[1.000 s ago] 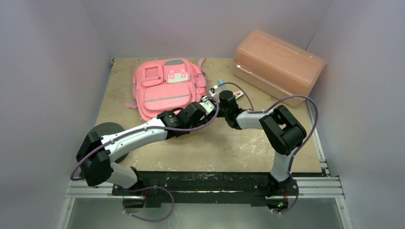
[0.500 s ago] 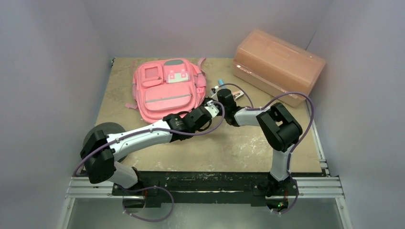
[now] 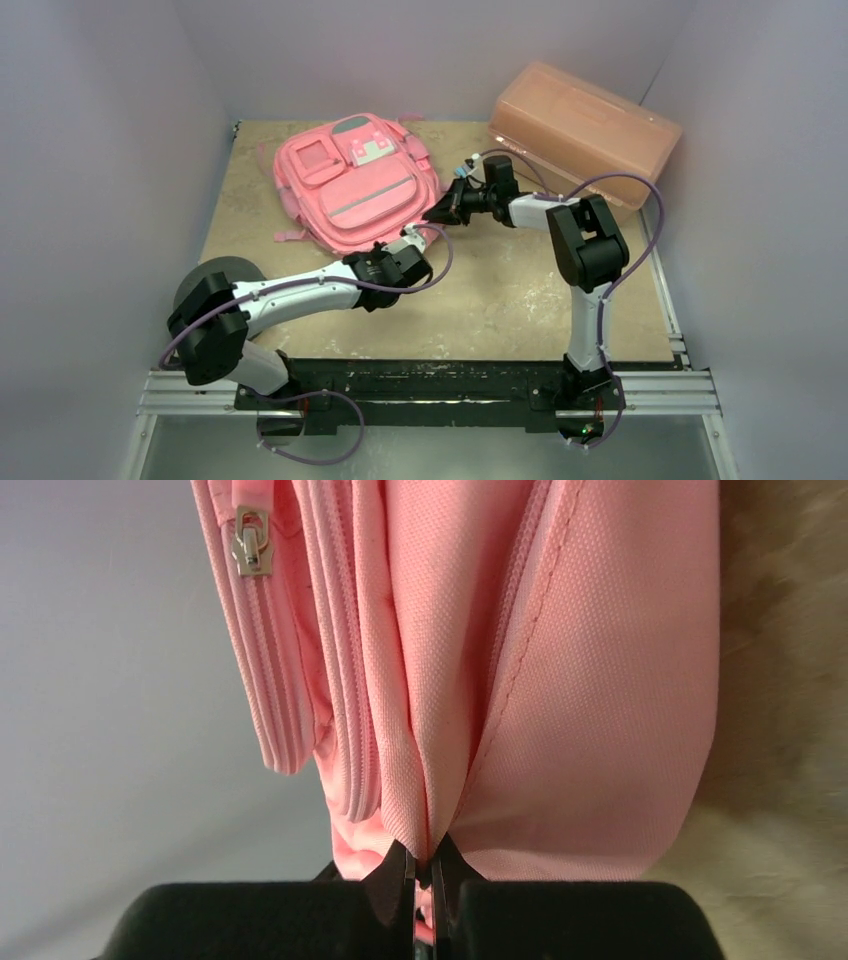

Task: Pack the student bag
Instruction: Zip the student bag at the center of the board.

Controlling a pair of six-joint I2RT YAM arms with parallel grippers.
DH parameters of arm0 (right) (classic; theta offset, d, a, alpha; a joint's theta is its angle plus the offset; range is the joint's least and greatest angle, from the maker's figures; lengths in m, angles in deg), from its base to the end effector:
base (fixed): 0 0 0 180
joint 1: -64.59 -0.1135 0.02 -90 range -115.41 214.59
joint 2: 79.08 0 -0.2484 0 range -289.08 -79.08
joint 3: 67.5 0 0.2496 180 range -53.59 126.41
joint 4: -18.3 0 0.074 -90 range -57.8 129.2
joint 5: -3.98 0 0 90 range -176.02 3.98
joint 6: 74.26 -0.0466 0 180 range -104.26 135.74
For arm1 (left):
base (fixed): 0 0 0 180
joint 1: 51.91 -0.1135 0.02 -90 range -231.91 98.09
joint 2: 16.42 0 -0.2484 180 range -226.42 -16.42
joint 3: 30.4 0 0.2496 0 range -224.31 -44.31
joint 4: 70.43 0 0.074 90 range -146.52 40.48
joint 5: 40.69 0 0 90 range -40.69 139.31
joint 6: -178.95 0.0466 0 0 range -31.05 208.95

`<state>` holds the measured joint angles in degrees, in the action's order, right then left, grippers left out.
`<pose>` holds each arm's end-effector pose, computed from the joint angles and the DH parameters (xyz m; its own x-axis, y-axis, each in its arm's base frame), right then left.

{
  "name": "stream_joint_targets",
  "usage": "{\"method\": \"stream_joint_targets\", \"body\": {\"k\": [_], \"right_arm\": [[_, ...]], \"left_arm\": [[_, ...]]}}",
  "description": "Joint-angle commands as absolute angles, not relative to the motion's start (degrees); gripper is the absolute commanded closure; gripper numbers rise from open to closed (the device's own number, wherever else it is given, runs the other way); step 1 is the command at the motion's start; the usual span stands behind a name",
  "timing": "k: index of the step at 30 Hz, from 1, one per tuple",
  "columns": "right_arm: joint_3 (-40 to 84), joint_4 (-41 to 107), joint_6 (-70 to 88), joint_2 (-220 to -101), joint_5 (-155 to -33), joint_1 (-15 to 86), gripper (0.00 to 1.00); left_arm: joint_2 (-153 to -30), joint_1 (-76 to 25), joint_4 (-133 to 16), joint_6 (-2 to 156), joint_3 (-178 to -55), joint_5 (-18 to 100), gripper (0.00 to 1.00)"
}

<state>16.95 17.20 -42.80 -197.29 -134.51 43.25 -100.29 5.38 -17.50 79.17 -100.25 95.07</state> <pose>0.3908 0.1902 0.1371 -0.9690 0.2284 -0.0947 -0.0036 0.3700 0.9290 0.1780 -0.2153 0.2020 -0.5640 0.6589 -0.4978 0.3447 0.7356 0.5831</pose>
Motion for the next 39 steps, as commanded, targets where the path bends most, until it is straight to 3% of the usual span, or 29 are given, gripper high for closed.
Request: {"method": "stream_joint_targets", "body": {"k": [1,4,7,8,12,14,19,24,33,39], "right_arm": [[21.2,20.5,-36.5,-197.5,-134.5,46.1,1.00],[22.8,21.7,-35.4,-197.4,-133.9,46.2,1.00],[21.8,21.1,-36.2,-195.7,-132.5,46.0,1.00],[20.7,20.1,-37.0,-195.0,-132.4,45.9,1.00],[15.0,13.0,-43.2,-192.4,-131.8,45.5,1.00],[13.1,10.6,-45.7,-191.3,-131.0,45.2,1.00],[6.5,3.7,-55.8,-186.6,-127.2,44.3,1.00],[0.8,-3.9,-64.0,-183.8,-123.2,42.4,1.00],[1.6,-6.6,-65.5,-185.6,-123.7,40.4,1.00],[1.5,-6.6,-65.0,-185.7,-124.2,40.3,1.00]], "left_arm": [[-95.6,3.9,-10.5,70.5,-98.2,101.3,1.00],[-92.1,3.1,-13.4,71.3,-97.9,97.5,1.00],[-87.5,0.5,-19.5,71.8,-99.1,80.9,1.00],[-86.0,-0.7,-21.5,69.7,-99.5,75.3,0.94],[-85.3,-6.0,-32.1,55.6,-99.7,59.0,0.45],[-88.2,-6.6,-34.5,47.2,-101.0,57.6,0.38],[-96.5,-7.2,-35.1,29.3,-103.6,60.7,0.37],[-100.1,-7.2,-35.5,21.1,-103.2,63.8,0.42],[-101.7,-7.1,-33.2,20.0,-103.2,73.8,0.64],[-103.1,-7.0,-31.7,20.9,-104.1,77.0,0.66]]}}
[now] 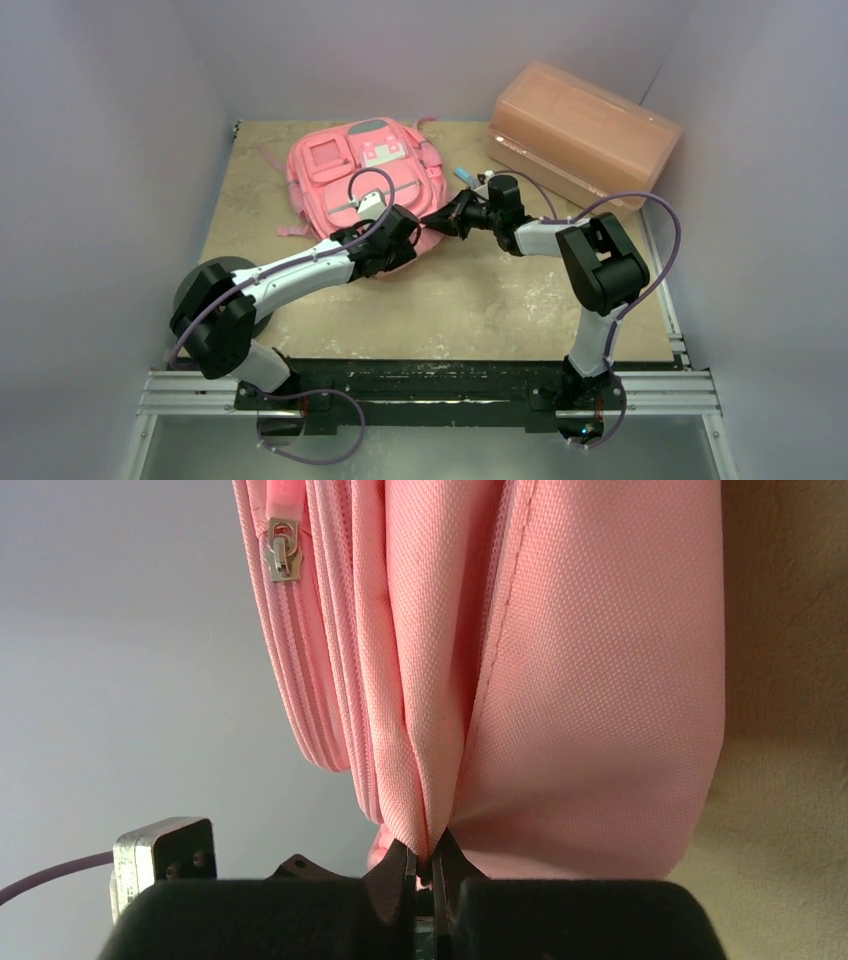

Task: Pack the student bag
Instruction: Zip the student bag at the center of the board.

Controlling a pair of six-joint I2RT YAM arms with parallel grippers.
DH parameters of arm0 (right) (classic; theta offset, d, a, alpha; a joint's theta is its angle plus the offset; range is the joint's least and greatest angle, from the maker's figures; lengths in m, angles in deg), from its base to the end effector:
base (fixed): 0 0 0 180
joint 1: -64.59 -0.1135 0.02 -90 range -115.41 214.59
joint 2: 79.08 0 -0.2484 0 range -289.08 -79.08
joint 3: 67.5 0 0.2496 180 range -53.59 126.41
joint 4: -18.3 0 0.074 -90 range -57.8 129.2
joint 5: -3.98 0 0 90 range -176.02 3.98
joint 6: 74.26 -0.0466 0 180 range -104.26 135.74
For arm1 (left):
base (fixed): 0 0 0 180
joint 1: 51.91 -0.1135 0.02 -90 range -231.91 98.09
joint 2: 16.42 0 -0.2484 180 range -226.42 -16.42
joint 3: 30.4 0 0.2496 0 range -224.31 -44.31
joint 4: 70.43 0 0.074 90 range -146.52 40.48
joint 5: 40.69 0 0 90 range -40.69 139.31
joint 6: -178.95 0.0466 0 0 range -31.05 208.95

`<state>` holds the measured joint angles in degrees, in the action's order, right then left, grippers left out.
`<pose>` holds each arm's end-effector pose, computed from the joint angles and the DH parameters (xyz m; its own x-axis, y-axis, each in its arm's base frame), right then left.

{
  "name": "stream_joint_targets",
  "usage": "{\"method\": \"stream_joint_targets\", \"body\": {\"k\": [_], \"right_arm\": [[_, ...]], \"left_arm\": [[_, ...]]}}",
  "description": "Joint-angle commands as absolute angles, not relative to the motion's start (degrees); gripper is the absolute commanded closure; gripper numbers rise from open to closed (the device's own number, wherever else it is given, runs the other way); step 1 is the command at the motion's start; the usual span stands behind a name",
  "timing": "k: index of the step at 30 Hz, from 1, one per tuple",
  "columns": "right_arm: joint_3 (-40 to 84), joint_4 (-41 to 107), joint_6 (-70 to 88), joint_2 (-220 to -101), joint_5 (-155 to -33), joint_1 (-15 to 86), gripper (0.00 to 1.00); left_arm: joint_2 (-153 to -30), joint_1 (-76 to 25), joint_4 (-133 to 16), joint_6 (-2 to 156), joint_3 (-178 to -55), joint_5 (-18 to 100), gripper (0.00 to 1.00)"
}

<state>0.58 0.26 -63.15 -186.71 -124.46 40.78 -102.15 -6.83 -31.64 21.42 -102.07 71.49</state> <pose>0.3456 0.1842 0.1508 -0.8942 0.4455 0.0444 0.1663 0.2383 0.9568 0.2344 -0.2102 0.2072 -0.6723 -0.5377 -0.5089 -0.3310 0.8332 -0.4431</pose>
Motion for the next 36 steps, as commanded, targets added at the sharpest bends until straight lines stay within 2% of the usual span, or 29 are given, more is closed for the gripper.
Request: {"method": "stream_joint_targets", "body": {"k": [1,11,15,22,25,29,33,36], "right_arm": [[1.3,-6.5,-64.8,-185.5,-124.0,40.3,1.00],[1.1,-4.5,-62.3,-184.2,-123.9,40.1,1.00],[1.0,-4.1,-61.8,-183.8,-123.6,40.1,1.00],[3.7,-3.9,-61.2,-186.0,-124.9,40.5,1.00],[6.5,-3.2,-59.2,-188.1,-125.3,41.7,1.00],[14.1,4.6,-51.6,-191.7,-125.4,43.6,1.00],[23.5,13.6,-43.0,-197.0,-126.2,44.1,1.00],[32.7,23.5,-34.7,-200.5,-126.6,44.0,1.00]], "left_arm": [[-103.1,-7.0,-31.5,21.7,-104.2,78.0,0.66],[-104.0,-7.0,-28.6,30.4,-107.7,82.1,0.68],[-104.3,-7.0,-30.8,32.2,-107.5,79.9,0.76],[-101.9,-6.6,-30.3,36.0,-104.8,79.7,1.00],[-97.8,-6.7,-27.3,37.4,-100.3,81.9,1.00],[-89.3,-6.7,-26.6,40.7,-91.0,83.7,1.00],[-82.9,-6.9,-27.4,46.4,-84.2,82.0,1.00],[-82.1,-6.9,-28.6,51.0,-83.8,77.3,1.00]]}}
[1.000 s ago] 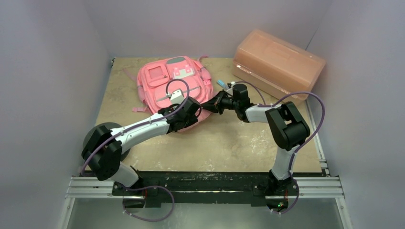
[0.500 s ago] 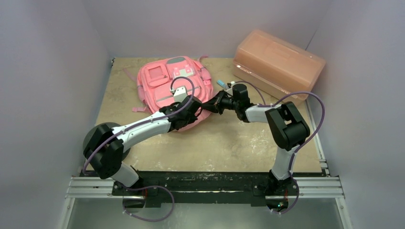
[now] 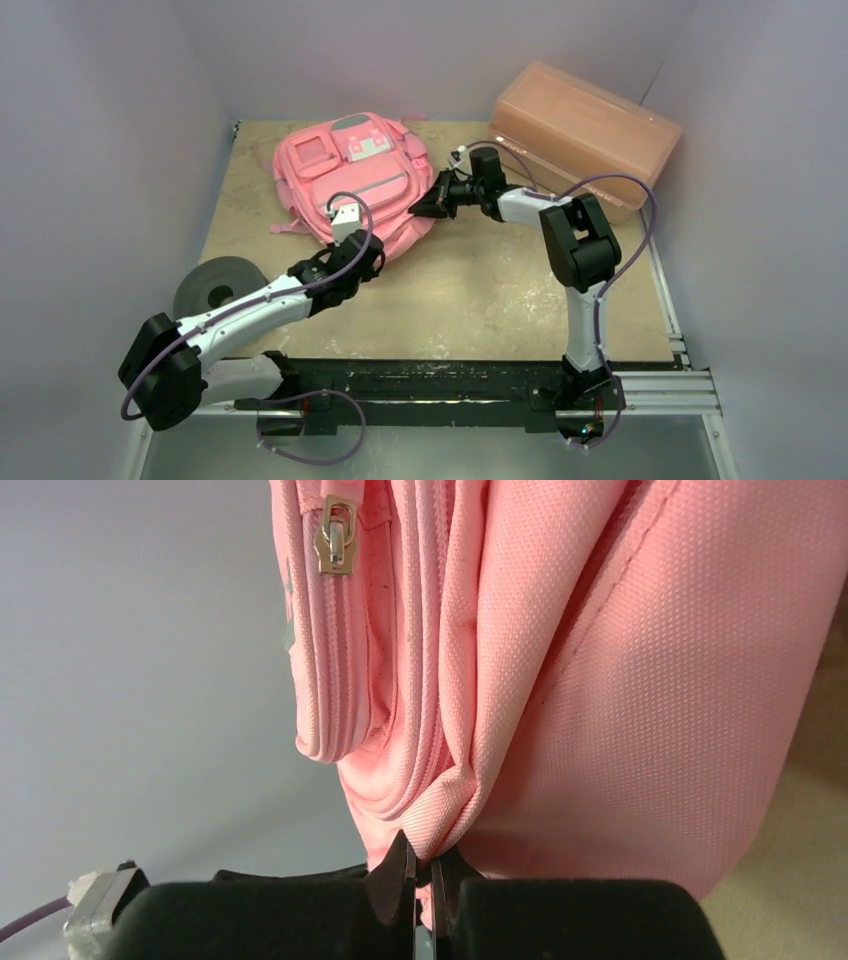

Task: Pack the student bag
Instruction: Zip the student bag at the center of the board.

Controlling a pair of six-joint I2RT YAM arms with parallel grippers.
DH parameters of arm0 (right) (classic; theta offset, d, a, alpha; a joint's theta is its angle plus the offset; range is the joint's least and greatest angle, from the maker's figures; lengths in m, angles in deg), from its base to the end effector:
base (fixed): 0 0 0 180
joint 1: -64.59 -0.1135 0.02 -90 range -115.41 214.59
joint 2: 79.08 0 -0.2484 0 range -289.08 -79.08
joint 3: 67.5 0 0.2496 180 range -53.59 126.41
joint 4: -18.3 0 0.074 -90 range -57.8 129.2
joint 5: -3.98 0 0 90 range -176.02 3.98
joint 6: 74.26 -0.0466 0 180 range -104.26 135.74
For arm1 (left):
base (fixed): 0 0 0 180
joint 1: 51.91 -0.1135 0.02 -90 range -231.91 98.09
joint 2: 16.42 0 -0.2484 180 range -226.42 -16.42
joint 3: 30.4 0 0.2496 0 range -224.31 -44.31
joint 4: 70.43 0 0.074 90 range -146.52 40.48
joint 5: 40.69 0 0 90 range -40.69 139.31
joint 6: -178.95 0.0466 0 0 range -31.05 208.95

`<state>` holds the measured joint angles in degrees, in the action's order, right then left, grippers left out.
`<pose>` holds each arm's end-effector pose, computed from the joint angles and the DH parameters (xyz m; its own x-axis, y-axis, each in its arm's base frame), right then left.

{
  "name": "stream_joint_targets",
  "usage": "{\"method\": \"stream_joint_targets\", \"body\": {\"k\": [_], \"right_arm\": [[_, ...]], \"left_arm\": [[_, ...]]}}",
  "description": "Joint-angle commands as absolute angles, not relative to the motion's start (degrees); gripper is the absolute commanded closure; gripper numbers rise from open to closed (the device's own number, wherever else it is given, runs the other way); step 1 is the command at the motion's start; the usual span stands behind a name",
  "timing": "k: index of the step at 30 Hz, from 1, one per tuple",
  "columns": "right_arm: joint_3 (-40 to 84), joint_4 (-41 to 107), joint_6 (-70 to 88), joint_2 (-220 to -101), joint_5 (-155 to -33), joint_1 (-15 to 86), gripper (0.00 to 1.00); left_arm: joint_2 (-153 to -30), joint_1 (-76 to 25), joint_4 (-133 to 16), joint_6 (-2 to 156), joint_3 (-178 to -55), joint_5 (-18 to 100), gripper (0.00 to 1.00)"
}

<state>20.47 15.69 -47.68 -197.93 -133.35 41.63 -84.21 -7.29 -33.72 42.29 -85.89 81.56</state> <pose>0.3983 0.2059 0.1530 -0.9648 0.2495 -0.0826 0.0049 0.3314 0.9435 0.1914 -0.1539 0.2047 -0.6196 -0.2527 -0.7431 -0.1540 0.9675 -0.2006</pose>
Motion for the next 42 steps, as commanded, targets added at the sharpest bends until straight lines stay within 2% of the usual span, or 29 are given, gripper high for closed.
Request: {"method": "stream_joint_targets", "body": {"k": [1,3,6,9,15,20,25,27,28,31,33,37,42], "right_arm": [[34.0,24.9,-32.9,-200.6,-126.2,44.0,1.00],[37.3,30.6,-28.1,-200.2,-124.0,44.0,0.96],[37.5,40.2,-20.8,-196.9,-117.5,44.0,0.61],[31.8,41.6,-18.1,-190.5,-112.2,44.0,0.44],[15.6,30.6,-27.6,-180.1,-118.1,40.9,0.30],[7.3,17.1,-40.3,-178.1,-116.3,33.5,0.27],[7.2,15.5,-45.4,-181.9,-112.6,31.4,0.31],[6.7,14.3,-45.8,-182.2,-110.8,31.3,0.35],[7.0,14.2,-45.6,-182.5,-110.7,31.3,0.42],[8.1,14.8,-45.3,-183.0,-111.3,32.1,0.81],[8.2,15.0,-44.6,-183.2,-112.0,33.2,1.00],[7.1,12.0,-45.3,-184.2,-117.3,37.4,1.00],[7.8,10.0,-44.4,-186.7,-124.9,42.9,1.00]], "left_arm": [[-82.4,-7.0,-29.9,52.0,-84.0,75.3,1.00],[-82.9,-7.0,-32.8,52.7,-85.0,71.4,1.00],[-84.8,-7.0,-38.0,53.6,-87.9,64.6,1.00],[-88.1,-7.0,-39.5,54.3,-93.4,60.1,1.00],[-91.6,-7.0,-40.0,55.6,-97.5,57.4,1.00],[-93.0,-6.9,-40.9,55.3,-97.6,54.9,1.00],[-93.0,-6.9,-41.1,54.5,-97.0,52.9,1.00],[-93.0,-6.8,-41.7,54.2,-96.5,52.4,1.00],[-93.1,-6.9,-41.4,54.1,-96.5,52.3,1.00],[-92.8,-6.9,-38.2,52.8,-96.4,55.7,1.00],[-92.9,-7.2,-33.9,51.1,-96.9,60.9,1.00],[-93.7,-9.1,-23.5,46.9,-96.9,70.7,1.00],[-92.7,-16.8,-22.3,44.1,-91.5,70.5,1.00]]}}
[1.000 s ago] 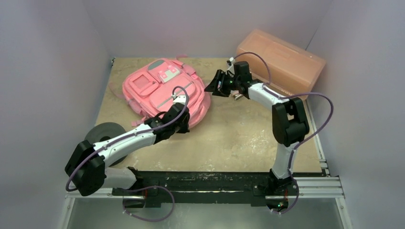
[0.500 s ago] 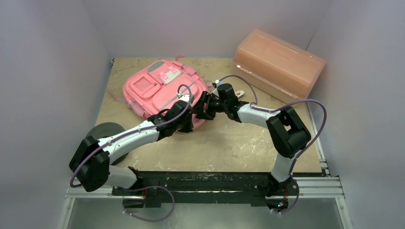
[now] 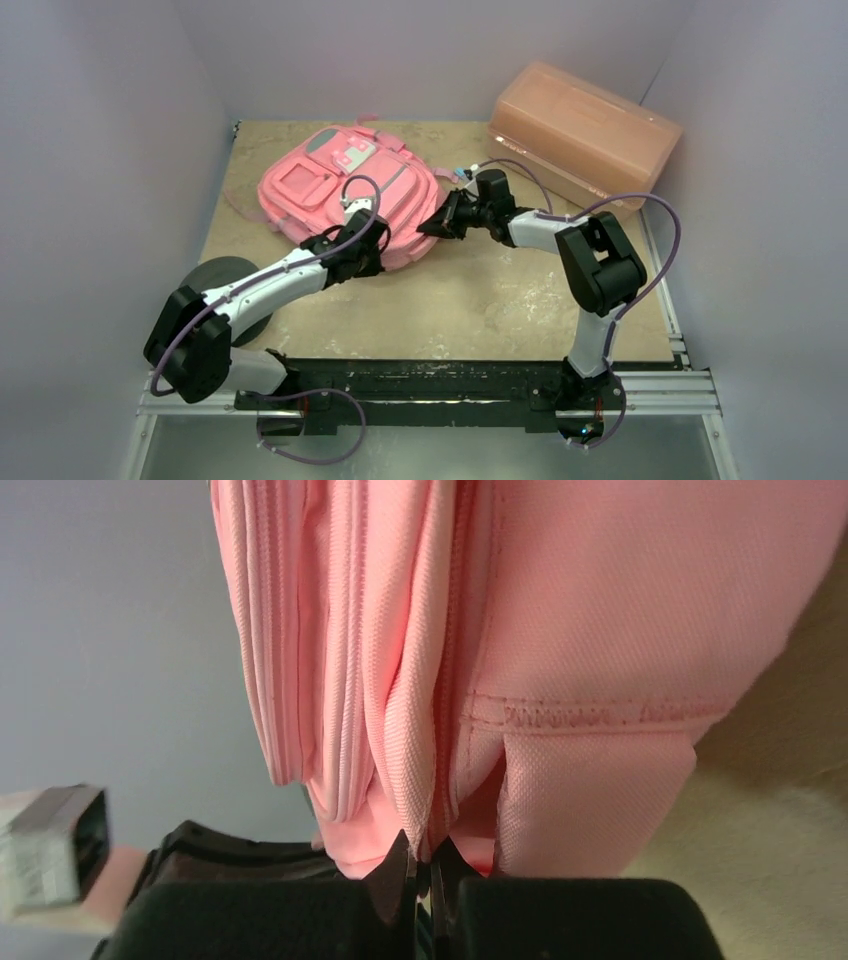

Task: Pack the student bag
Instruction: Zip the student bag at the center of the board.

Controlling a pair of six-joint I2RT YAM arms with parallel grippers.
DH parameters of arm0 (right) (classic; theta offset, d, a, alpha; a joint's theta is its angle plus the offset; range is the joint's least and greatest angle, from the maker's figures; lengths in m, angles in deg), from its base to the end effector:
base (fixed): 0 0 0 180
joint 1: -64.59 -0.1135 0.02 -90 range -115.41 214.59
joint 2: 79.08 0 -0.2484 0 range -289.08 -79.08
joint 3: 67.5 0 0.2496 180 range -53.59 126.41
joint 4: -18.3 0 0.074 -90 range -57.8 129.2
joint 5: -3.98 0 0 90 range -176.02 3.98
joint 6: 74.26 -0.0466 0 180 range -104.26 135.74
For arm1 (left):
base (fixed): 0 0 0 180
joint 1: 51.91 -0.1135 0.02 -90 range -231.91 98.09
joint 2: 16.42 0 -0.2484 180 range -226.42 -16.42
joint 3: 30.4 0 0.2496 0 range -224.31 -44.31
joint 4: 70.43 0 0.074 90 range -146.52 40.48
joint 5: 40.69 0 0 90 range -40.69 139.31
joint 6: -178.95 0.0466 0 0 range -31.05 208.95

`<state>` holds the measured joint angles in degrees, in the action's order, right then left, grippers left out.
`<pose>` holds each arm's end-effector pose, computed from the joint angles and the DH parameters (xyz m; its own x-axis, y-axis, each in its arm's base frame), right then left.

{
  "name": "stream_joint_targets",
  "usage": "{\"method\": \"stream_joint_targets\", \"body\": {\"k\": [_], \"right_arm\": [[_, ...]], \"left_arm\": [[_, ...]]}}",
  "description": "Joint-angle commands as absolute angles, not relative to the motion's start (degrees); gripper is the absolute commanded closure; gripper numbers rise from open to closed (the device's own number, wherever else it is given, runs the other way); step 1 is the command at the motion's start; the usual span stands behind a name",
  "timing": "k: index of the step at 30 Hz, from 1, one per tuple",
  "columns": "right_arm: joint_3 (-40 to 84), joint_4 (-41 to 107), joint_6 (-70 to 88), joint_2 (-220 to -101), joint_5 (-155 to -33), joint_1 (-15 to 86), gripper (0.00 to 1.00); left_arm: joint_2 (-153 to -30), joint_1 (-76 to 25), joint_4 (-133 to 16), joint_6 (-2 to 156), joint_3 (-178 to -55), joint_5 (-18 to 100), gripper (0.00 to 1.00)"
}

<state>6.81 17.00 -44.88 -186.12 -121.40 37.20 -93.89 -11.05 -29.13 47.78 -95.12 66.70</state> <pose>0.3413 0.2072 0.1576 -0.9362 0.3151 -0.1555 0.0042 0.4527 0.8917 0.2202 -0.1721 0.2050 -0.7845 -0.1520 -0.6012 -0.0330 0.9783 -0.2043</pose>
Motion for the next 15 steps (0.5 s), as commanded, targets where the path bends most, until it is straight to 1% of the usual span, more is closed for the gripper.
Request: {"method": "stream_joint_targets", "body": {"k": [1,6,12,15], "right_arm": [[8.2,10.0,-43.9,-187.0,-125.9,43.6,1.00],[10.0,11.0,-41.9,-188.5,-128.7,44.9,1.00],[10.9,10.8,-41.6,-189.2,-129.6,45.0,1.00],[11.3,11.3,-41.0,-188.9,-129.6,45.0,1.00]], "left_arm": [[-92.3,-18.8,-22.2,43.8,-90.5,70.2,1.00],[-91.0,-26.4,-19.9,42.1,-89.6,69.9,1.00],[-92.6,-38.6,-17.3,39.0,-91.1,69.1,1.00],[-93.8,-42.4,-18.5,38.6,-91.9,66.2,1.00]]}}
